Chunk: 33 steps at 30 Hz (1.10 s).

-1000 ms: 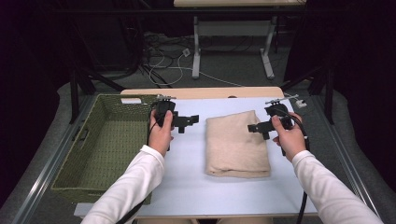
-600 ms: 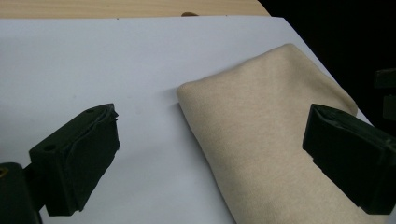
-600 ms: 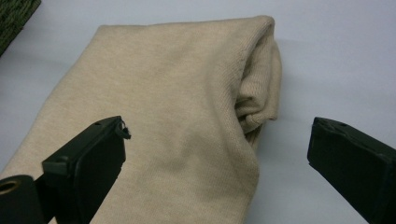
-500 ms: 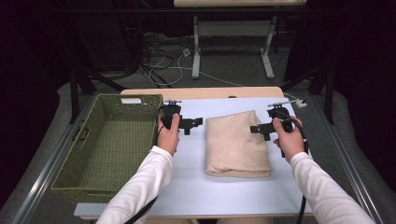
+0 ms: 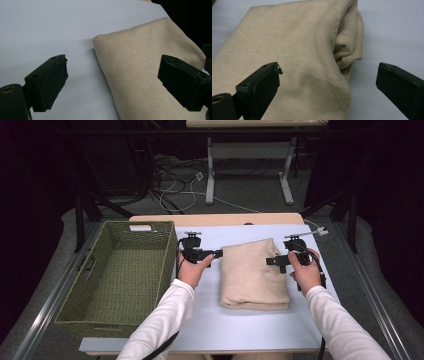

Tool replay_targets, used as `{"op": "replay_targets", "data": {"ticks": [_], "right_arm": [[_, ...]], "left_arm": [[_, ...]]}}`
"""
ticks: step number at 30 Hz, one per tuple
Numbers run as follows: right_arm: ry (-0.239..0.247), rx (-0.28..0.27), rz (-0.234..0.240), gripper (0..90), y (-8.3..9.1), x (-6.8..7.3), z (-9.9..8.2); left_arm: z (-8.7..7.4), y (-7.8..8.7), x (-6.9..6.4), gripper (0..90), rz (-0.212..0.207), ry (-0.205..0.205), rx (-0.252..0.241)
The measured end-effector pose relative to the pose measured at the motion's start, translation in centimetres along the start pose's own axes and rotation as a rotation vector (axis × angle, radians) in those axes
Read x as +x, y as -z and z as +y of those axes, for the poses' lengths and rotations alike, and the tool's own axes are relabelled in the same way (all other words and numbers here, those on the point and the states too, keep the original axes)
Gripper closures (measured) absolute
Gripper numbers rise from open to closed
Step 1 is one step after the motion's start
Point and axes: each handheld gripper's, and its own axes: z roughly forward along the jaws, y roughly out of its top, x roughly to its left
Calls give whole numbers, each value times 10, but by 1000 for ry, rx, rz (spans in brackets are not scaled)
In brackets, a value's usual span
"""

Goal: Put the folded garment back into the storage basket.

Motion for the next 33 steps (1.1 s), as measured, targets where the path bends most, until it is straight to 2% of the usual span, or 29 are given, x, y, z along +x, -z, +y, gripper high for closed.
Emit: {"op": "replay_targets", "data": {"ticks": [4,5,6,10,20,25,26,33], "right_arm": [[-14,-4,9,48,-3,0,-2],[-11,-2,14,48,-4,0,-2],[-6,6,1,48,-5,0,-3],[-14,9,7,48,-10,1,-5],[-13,29,1,50,-20,3,-10],[-17,27,14,50,-23,3,-12],[-31,22,25,50,-23,4,-13],[-54,27,52,49,-27,0,-18]], "left_arm": [[-3,-6,0,94,1,17,10],[-3,-7,0,93,-5,8,14],[-4,-8,0,94,-12,8,18],[-7,-13,-1,99,-19,9,19],[-16,-28,-10,137,-35,22,57],[-22,-36,-14,143,-38,9,73],[-23,-37,-15,144,-40,7,75],[-29,-44,-19,148,-46,21,85]]}}
